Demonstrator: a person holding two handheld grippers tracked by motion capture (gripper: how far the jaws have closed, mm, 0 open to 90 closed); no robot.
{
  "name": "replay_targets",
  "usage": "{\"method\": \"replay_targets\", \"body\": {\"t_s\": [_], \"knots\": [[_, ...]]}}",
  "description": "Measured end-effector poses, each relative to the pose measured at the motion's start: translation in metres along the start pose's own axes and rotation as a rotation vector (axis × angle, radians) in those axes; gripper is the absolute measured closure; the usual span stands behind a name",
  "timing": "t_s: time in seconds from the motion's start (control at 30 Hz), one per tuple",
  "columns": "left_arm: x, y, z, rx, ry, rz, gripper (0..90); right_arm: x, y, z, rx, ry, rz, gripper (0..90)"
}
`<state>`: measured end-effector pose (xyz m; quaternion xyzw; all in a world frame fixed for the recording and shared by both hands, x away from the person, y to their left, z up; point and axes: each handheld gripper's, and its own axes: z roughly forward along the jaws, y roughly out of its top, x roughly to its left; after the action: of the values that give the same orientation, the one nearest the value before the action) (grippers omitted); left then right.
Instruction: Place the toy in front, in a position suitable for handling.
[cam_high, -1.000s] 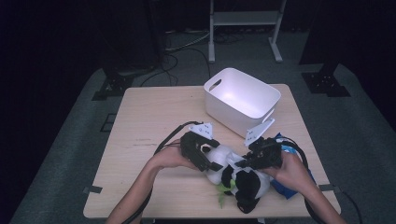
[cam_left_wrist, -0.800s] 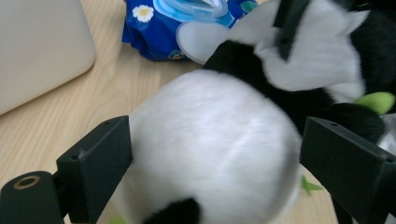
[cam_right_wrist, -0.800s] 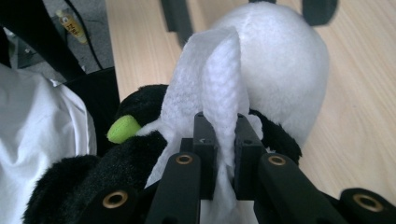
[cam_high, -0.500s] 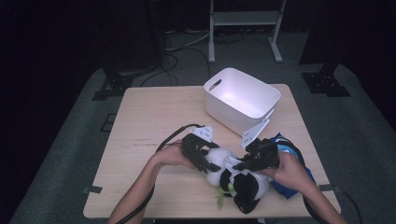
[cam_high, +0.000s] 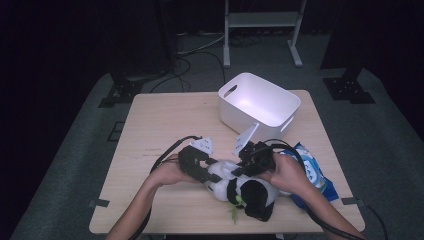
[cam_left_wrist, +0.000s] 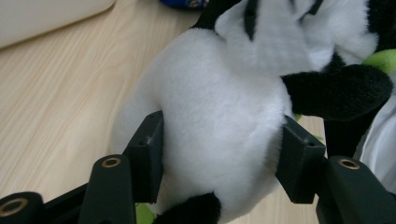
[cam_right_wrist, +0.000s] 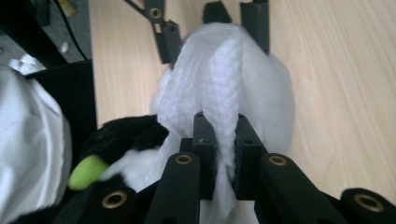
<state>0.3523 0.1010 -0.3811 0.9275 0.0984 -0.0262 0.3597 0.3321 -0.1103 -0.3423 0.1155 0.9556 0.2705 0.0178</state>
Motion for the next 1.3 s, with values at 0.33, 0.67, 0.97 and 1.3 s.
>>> {"method": "replay_targets", "body": {"t_s": [0.33,0.67,0.97,1.3], "knots": [[-0.010,-0.011,-0.020,0.034,0.063,-0.070,42.4,0.008,0.036,0.012,0.031,-0.027,-0.087,81.4],[-0.007,-0.020,-0.017,-0.064,0.031,-0.050,31.6,0.006,0.027,0.018,0.047,0.014,-0.070,82.2],[0.001,-0.030,-0.009,-0.114,-0.002,0.006,11.3,-0.003,0.010,0.016,0.028,0.042,-0.045,82.7],[0.020,-0.051,0.008,-0.207,-0.087,-0.014,3.0,-0.011,0.002,0.015,0.006,0.056,-0.029,82.9]]}}
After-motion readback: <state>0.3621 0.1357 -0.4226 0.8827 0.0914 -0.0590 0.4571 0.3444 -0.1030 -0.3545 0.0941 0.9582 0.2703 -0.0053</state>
